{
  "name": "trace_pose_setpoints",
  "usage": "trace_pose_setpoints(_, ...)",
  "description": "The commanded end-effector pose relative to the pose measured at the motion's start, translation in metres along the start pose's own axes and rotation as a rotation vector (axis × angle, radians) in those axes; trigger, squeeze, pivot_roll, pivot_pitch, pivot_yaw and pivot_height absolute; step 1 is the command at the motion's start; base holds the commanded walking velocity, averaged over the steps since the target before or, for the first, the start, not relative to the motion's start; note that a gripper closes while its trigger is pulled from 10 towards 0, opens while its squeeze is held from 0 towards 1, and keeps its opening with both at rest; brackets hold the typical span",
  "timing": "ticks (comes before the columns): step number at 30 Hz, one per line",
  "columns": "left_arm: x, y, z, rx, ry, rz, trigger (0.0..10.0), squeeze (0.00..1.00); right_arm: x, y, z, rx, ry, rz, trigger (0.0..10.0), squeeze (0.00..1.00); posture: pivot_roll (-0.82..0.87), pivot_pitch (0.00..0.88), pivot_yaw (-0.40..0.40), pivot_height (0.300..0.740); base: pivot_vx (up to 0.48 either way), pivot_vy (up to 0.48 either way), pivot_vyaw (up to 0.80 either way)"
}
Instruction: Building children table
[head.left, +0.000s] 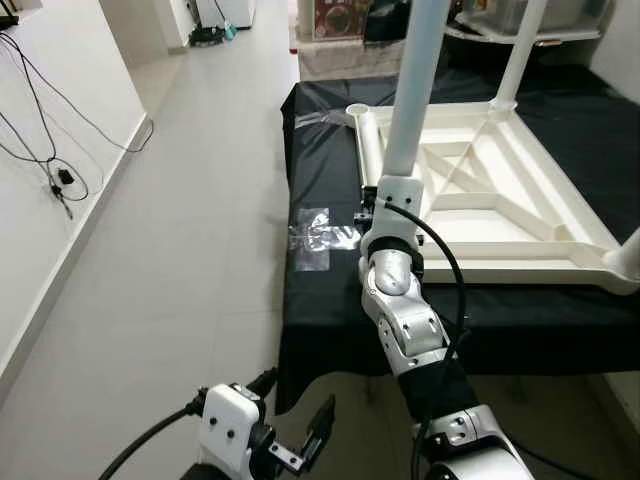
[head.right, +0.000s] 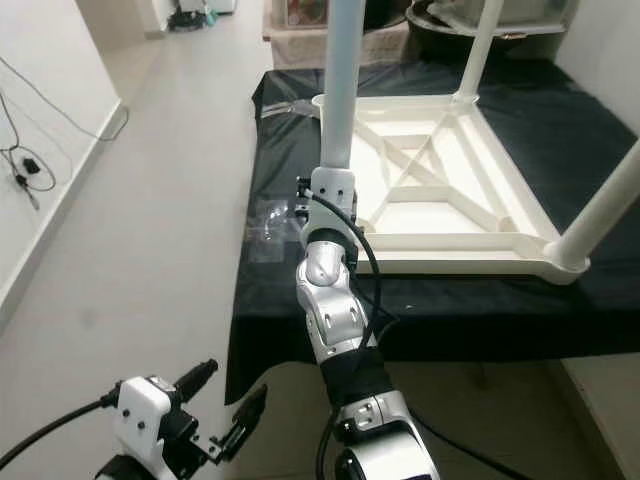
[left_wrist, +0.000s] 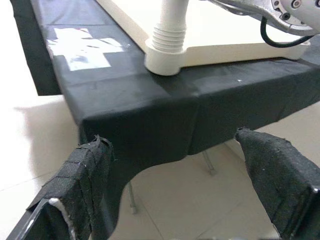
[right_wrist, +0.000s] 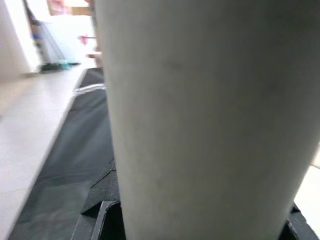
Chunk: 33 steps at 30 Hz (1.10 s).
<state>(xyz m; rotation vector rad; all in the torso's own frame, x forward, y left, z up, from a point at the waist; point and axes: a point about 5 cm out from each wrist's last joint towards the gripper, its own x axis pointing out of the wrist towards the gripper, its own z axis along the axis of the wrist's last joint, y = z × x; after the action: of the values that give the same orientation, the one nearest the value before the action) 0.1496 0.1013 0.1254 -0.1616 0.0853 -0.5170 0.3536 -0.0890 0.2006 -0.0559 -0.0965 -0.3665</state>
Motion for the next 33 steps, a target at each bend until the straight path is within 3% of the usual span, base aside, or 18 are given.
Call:
trace_pose_setpoints(1,-0.002,0.001,-0.004,-0.005,0.021,0.005,10.0,0.00,-0.003,-0.018,-0.044,-0.103,0.208,-0.147,10.0,0.00,0.08,0.130,0.020,0.740,0.000,0.000,0.00)
trace_pose_setpoints(5,-0.001,0.001,-0.003,-0.002,0.019,0.006,10.0,0.00,-0.011,-0.013,-0.047,-0.074,0.267,-0.228,10.0,0.00,0.09,0.133,0.019,0.740,0.000,0.000,0.00)
trace_pose_setpoints(9,-0.001,0.002,-0.003,-0.002,0.019,0.005,10.0,0.00,-0.024,-0.004,-0.053,0.016,0.357,-0.284,10.0,0.00,0.08,0.133,0.022,0.740,0.000,0.000,0.00)
trace_pose_setpoints(13,-0.001,0.002,-0.003,-0.002,0.019,0.004,10.0,0.00,-0.025,-0.003,-0.053,0.029,0.367,-0.287,10.0,0.00,0.08,0.133,0.022,0.740,0.000,0.000,0.00)
trace_pose_setpoints(15,-0.001,0.002,-0.003,0.000,0.021,0.003,10.0,0.00,-0.024,-0.003,-0.055,0.091,0.398,-0.269,10.0,0.00,0.08,0.134,0.031,0.740,0.000,0.000,0.00)
trace_pose_setpoints(23,-0.001,0.003,-0.003,0.000,0.023,0.002,10.0,0.00,-0.019,-0.007,-0.054,0.104,0.397,-0.253,10.0,0.00,0.08,0.134,0.032,0.740,0.000,0.000,0.00)
trace_pose_setpoints(24,-0.001,0.003,-0.004,0.001,0.025,0.000,10.0,0.00,-0.016,0.000,-0.053,0.141,0.383,-0.091,10.0,0.00,0.08,0.134,0.032,0.740,0.000,0.000,0.00)
trace_pose_setpoints(25,-0.001,0.003,-0.004,0.001,0.025,0.000,10.0,0.00,-0.016,0.000,-0.053,0.141,0.383,-0.091,10.0,0.00,0.08,0.134,0.032,0.740,0.000,0.000,0.00)
trace_pose_setpoints(27,-0.001,0.003,-0.004,0.004,0.028,-0.002,10.0,0.00,-0.013,0.008,-0.057,0.203,0.403,0.143,10.0,0.00,0.08,0.132,0.034,0.740,0.000,0.000,0.00)
trace_pose_setpoints(30,-0.001,0.003,-0.004,0.004,0.028,-0.002,10.0,0.00,-0.013,0.008,-0.057,0.203,0.403,0.143,10.0,0.00,0.08,0.132,0.034,0.740,0.000,0.000,0.00)
trace_pose_setpoints(32,-0.001,0.003,-0.004,0.005,0.027,-0.002,10.0,0.00,-0.008,0.014,-0.059,0.262,0.407,0.350,10.0,0.00,0.08,0.135,0.030,0.740,0.000,0.000,0.00)
trace_pose_setpoints(33,-0.001,0.003,-0.004,0.005,0.027,-0.002,10.0,0.00,-0.008,0.014,-0.059,0.262,0.407,0.350,10.0,0.00,0.08,0.135,0.030,0.740,0.000,0.000,0.00)
